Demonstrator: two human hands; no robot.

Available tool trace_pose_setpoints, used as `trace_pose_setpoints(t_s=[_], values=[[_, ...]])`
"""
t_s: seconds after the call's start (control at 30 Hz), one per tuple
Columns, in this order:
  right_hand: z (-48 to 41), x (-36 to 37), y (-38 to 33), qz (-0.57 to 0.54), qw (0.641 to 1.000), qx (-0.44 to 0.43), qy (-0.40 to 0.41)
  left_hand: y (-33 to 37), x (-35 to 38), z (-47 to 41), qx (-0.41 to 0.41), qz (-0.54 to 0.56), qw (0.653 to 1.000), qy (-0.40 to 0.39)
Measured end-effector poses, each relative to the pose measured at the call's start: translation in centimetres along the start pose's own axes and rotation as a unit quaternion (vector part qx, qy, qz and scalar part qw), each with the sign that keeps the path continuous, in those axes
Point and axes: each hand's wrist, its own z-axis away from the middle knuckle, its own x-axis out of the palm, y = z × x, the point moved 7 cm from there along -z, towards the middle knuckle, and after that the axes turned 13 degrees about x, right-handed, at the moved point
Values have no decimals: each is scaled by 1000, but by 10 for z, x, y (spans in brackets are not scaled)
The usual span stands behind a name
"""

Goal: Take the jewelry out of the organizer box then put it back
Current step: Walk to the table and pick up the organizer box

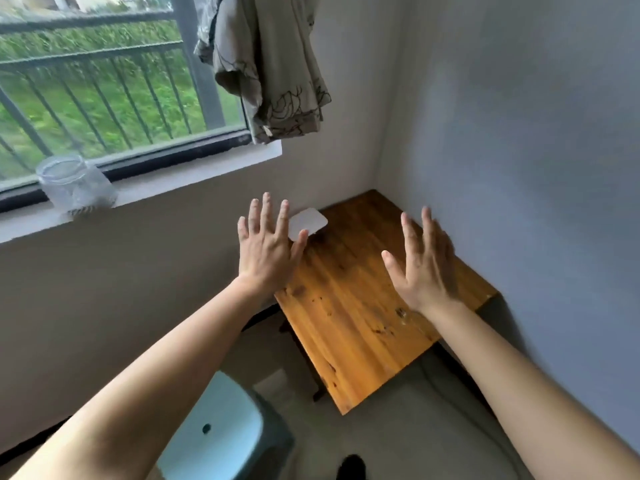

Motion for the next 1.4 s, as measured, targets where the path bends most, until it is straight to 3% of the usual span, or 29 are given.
trace_pose_setpoints(t_s=[0.23, 0.4, 0.57, 0.9, 1.17, 1.4], values=[[-35, 34, 60, 42, 995, 94, -8, 3, 73, -47, 55, -28, 993, -104], [-65, 70, 59, 33, 989, 139, -34, -16, 92, -86, 59, -30, 991, -115], [-84, 89, 52, 42, 990, 126, -57, -8, 109, -138, 105, -37, 985, -135], [-147, 136, 64, 52, 974, 218, -13, -10, 192, -246, 225, -14, 963, -151], [-161, 284, 100, 68, 919, 388, 4, -37, 372, -307, 237, 69, 938, -244], [-155, 417, 106, 45, 924, 376, -51, -81, 472, -295, 223, 86, 947, -216]])
